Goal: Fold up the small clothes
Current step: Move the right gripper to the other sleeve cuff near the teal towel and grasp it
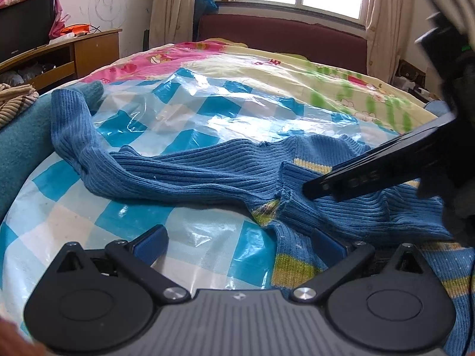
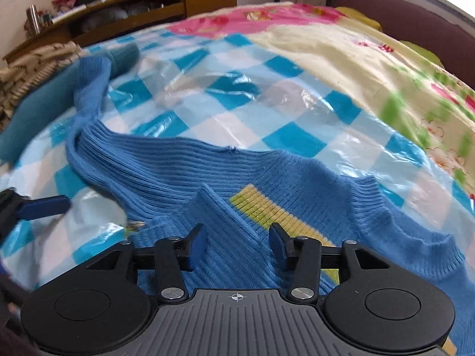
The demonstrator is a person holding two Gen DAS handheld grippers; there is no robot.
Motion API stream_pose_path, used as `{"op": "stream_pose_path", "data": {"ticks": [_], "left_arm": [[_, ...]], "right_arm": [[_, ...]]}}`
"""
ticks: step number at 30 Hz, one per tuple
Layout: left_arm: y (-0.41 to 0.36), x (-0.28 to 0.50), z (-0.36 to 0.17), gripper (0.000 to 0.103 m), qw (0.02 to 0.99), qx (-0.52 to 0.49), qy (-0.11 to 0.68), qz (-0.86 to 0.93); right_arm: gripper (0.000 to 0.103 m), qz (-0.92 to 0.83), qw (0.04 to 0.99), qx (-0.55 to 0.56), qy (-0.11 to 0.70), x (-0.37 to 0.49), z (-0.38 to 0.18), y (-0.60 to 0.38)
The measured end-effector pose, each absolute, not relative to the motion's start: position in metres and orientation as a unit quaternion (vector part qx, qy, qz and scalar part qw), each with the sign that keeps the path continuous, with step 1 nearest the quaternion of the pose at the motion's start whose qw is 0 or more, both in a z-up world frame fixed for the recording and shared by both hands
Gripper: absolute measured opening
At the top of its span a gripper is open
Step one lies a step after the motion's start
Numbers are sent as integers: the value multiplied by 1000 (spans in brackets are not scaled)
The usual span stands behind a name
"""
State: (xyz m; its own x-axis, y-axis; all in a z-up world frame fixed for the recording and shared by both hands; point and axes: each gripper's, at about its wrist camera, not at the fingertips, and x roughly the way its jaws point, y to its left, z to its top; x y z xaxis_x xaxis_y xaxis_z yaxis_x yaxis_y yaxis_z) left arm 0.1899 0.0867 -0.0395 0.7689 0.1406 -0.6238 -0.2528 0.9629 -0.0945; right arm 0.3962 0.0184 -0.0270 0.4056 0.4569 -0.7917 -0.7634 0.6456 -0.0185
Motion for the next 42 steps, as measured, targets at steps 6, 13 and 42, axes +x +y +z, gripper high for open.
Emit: {"op": "stream_pose_path", "data": {"ticks": [6,13,42], "left_arm": [[86,190,-41,103,937,-88,324,101],[86,189,-39,103,938,-91,319,96],[164,144,-24,103,914,-214,301,164]], "right_arm": [[4,333,835,-181,399,397,-25,12],[13,303,840,-202,403,400,-26,13],[38,526,698,-159,460,374,8,206]]}}
